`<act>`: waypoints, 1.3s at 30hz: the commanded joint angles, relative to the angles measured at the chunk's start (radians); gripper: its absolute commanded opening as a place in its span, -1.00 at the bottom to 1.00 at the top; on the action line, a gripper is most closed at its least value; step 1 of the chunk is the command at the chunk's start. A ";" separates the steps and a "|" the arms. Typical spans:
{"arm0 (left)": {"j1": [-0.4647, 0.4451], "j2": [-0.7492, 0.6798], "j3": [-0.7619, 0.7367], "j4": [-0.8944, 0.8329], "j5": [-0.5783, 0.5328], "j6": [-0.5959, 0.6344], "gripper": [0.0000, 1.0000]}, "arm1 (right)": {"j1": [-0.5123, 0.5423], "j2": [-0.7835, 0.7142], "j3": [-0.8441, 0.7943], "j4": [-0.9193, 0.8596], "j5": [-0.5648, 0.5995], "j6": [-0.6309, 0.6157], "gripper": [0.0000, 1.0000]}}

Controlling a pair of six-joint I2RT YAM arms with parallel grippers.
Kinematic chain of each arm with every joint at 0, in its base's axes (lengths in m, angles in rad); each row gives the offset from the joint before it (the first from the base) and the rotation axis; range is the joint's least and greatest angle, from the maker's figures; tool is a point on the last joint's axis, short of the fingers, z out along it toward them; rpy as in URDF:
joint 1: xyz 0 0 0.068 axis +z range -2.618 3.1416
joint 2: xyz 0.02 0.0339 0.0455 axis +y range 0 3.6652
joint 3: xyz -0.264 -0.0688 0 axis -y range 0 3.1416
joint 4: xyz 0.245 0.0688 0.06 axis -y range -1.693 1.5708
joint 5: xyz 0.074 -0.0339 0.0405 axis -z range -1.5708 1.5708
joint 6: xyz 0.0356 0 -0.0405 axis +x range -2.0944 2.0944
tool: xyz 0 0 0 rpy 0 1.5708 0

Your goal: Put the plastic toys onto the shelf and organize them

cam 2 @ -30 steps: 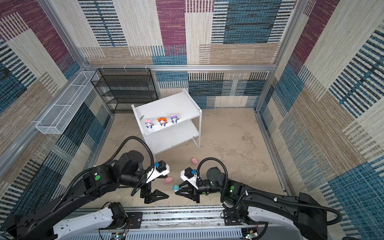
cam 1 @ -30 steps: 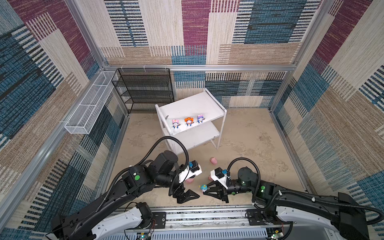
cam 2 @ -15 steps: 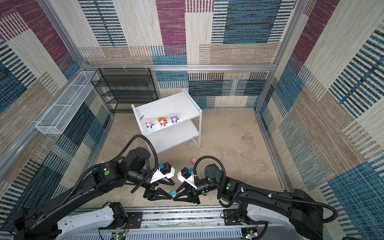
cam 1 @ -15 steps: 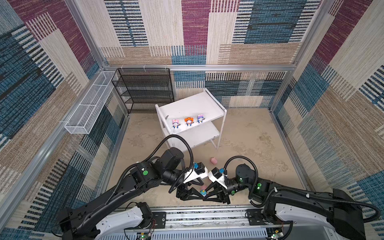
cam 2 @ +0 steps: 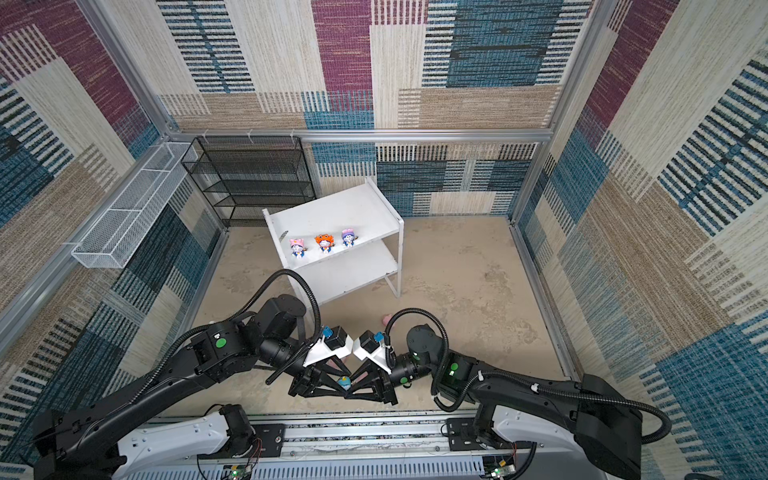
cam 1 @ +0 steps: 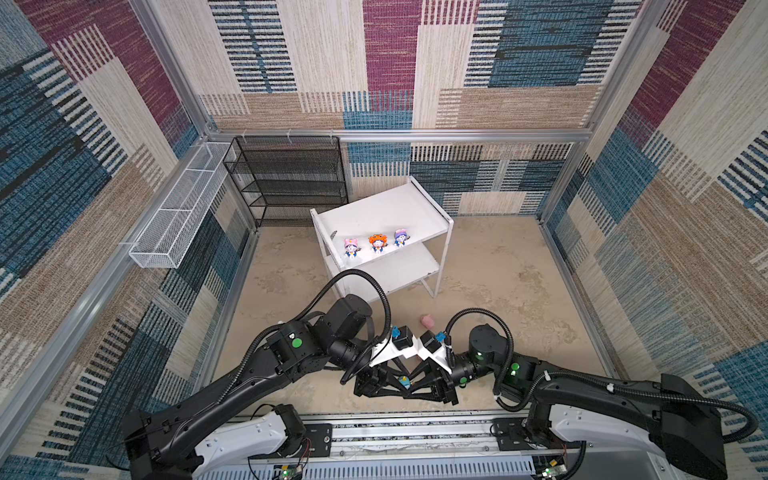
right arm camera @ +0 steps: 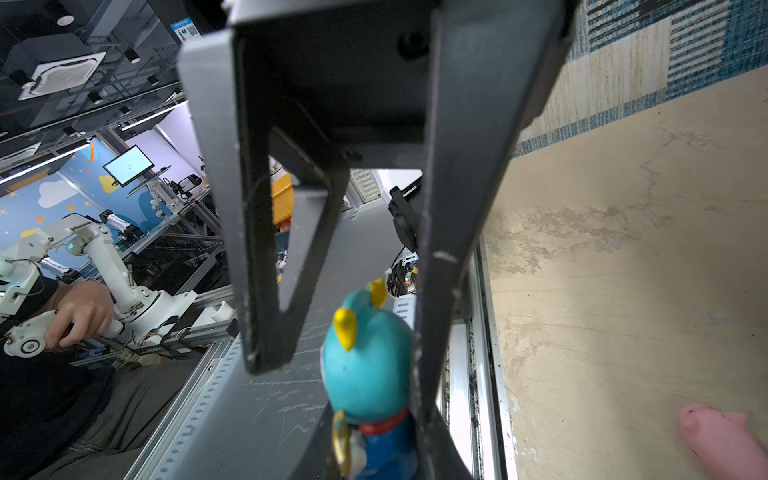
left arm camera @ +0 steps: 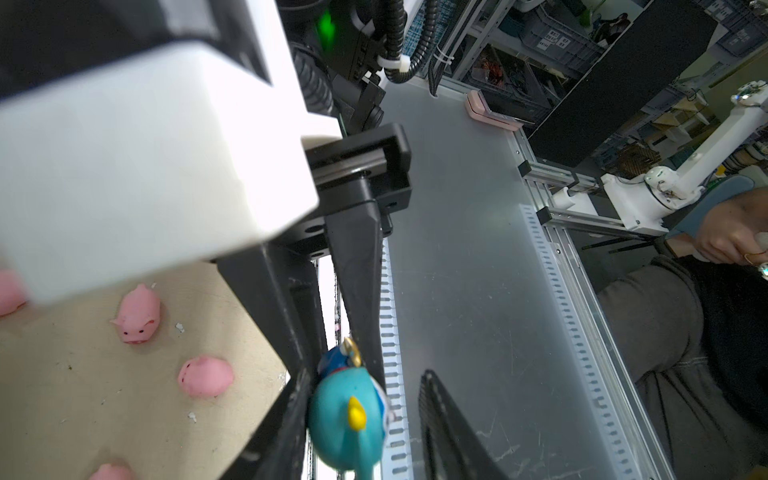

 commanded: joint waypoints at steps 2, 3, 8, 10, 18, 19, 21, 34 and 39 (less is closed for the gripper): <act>-0.001 0.001 0.002 -0.024 0.001 0.021 -0.31 | -0.004 -0.003 0.010 0.029 -0.012 0.019 -0.69; -0.001 0.002 0.003 -0.027 -0.001 0.022 -0.33 | -0.004 -0.001 0.012 0.028 -0.012 0.018 -0.69; 0.000 0.016 0.008 -0.047 -0.011 0.030 -0.50 | -0.007 -0.008 0.013 0.026 -0.009 0.018 -0.68; -0.001 0.016 0.010 -0.051 -0.014 0.029 -0.53 | -0.007 -0.009 0.014 0.025 -0.013 0.017 -0.63; -0.001 0.038 0.015 -0.063 -0.044 0.027 -0.61 | -0.007 -0.010 0.053 -0.066 0.011 -0.041 -0.35; -0.001 0.040 0.016 -0.062 -0.048 0.027 -0.62 | -0.007 -0.010 0.058 -0.078 0.015 -0.046 -0.34; -0.001 0.046 0.019 -0.064 -0.057 0.027 -0.63 | -0.007 -0.009 0.070 -0.106 0.018 -0.060 -0.25; 0.000 0.117 0.056 -0.092 -0.074 0.047 -0.65 | -0.008 0.002 0.138 -0.254 0.050 -0.145 -0.08; -0.001 0.118 0.058 -0.087 -0.069 0.045 -0.64 | -0.008 0.007 0.141 -0.248 0.066 -0.149 -0.41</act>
